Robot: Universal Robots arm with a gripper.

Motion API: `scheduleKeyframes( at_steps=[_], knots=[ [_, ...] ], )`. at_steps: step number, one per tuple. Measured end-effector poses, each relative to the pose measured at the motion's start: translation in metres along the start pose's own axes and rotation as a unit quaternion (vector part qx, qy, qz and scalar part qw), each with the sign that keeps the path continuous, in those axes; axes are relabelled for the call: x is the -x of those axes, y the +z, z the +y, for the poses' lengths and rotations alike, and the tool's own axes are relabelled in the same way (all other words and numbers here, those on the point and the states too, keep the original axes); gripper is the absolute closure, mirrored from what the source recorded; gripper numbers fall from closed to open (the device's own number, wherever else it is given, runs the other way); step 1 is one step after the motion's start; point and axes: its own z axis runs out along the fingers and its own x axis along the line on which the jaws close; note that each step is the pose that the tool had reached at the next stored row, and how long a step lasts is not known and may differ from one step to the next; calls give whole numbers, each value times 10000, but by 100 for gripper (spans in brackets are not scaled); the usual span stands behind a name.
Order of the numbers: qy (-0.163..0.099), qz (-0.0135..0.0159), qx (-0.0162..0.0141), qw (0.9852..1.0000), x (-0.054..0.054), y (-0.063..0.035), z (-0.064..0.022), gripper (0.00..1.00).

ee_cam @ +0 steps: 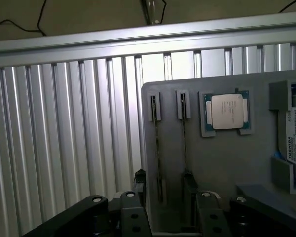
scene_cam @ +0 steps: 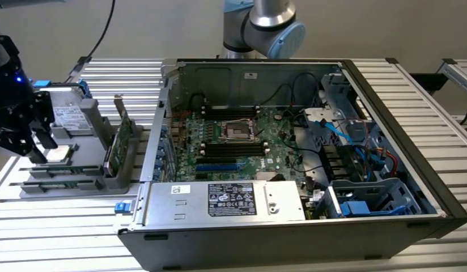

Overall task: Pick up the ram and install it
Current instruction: 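Pick up the ram and move it above insertion slot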

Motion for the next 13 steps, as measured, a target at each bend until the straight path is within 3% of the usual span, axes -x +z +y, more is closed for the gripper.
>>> scheduleKeyframes(
  at_steps=[13],
  knots=[
    [-1,-6,0,10000,17,236,55,58]
  ],
)
